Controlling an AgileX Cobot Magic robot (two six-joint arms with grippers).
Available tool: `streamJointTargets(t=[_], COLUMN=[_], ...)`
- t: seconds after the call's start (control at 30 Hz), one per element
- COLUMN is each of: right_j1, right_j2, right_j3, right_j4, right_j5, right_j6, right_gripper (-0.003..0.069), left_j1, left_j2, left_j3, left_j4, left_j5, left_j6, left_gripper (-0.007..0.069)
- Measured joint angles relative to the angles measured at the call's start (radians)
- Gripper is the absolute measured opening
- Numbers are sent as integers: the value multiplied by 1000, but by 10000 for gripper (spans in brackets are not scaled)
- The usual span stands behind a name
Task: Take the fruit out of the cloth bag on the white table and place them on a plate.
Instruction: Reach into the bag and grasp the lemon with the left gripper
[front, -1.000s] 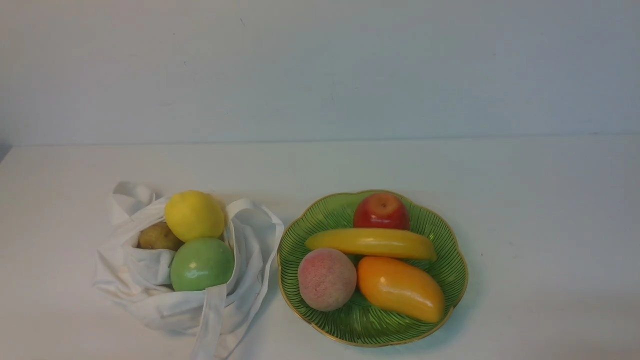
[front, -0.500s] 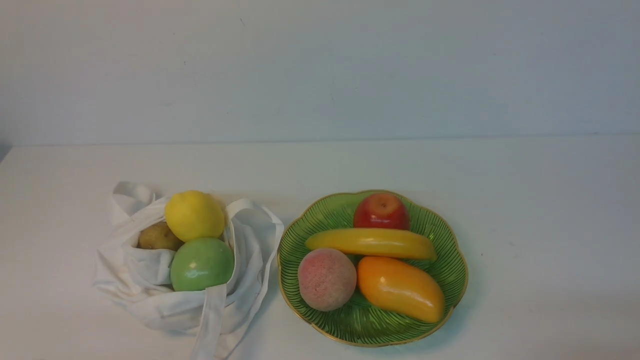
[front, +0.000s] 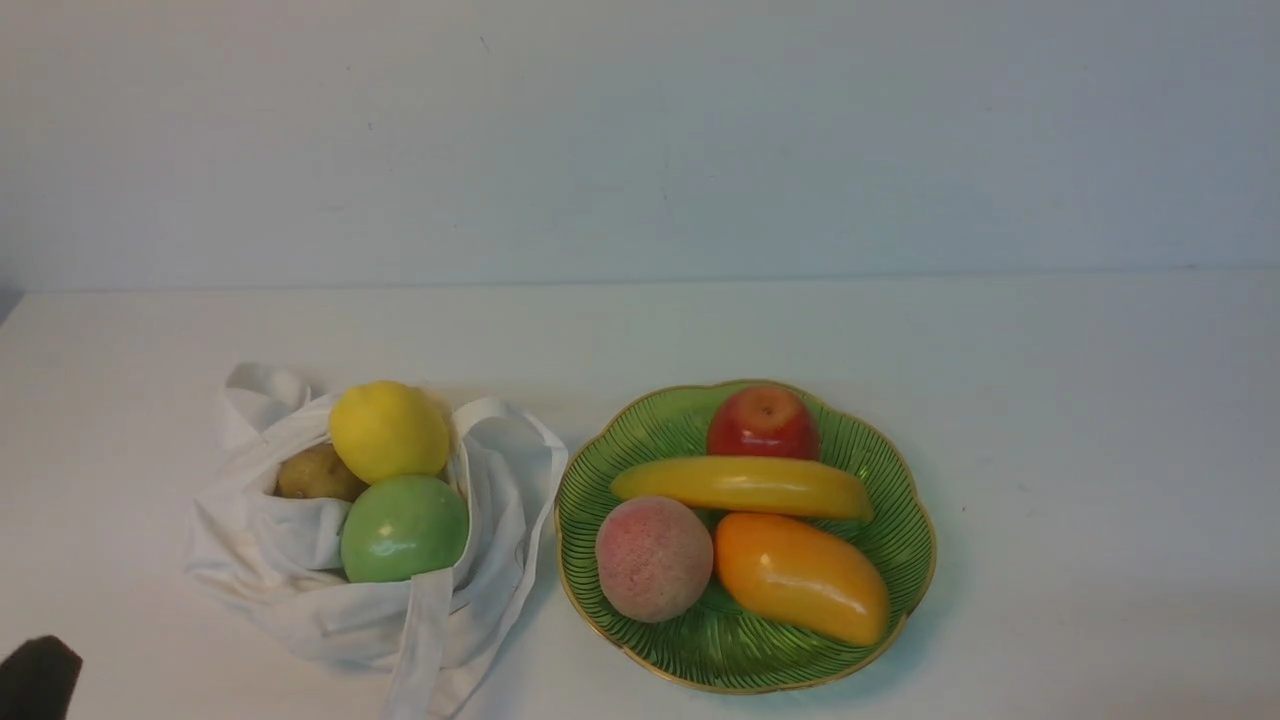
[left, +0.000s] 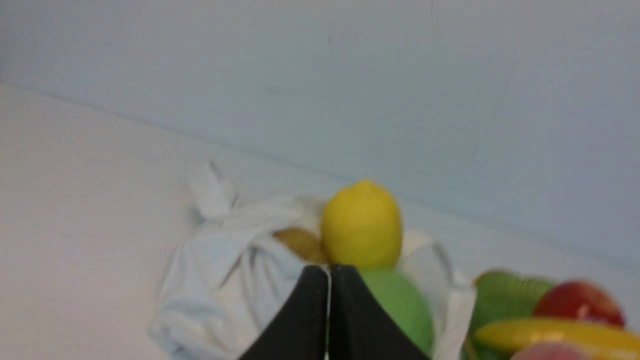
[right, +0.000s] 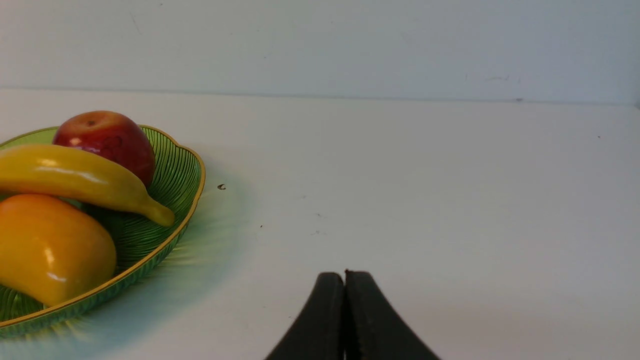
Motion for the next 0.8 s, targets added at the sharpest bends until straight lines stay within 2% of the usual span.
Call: streamJointTargets(t=[0.13, 0.23, 0.27, 0.33, 0.47, 0.53, 0.6, 0.8], right_j1=[0, 0, 0, 0, 0, 0, 0, 0], right_j2=[0, 0, 0, 0, 0, 0, 0, 0], right_j3=[0, 0, 0, 0, 0, 0, 0, 0], right_j4=[0, 0, 0, 0, 0, 0, 0, 0], right_j5=[0, 0, 0, 0, 0, 0, 0, 0], right_j6=[0, 0, 0, 0, 0, 0, 0, 0], right_gripper=[-13, -13, -13, -13, -13, -13, -13, -13], left_j1=[0, 0, 0, 0, 0, 0, 0, 0], left_j2=[0, 0, 0, 0, 19, 74, 158, 502], left_j3=[0, 0, 0, -4, -132, -248, -395, -799], left_j4=[-59, -82, -83, -85, -61, -24, 33, 125], left_j5=[-116, -272, -272, -420, -445, -367, -193, 538], left_j6=[-15, -36, -39, -67, -82, -83, -83, -43], left_gripper=[-8, -8, -8, -8, -8, -8, -8, -8])
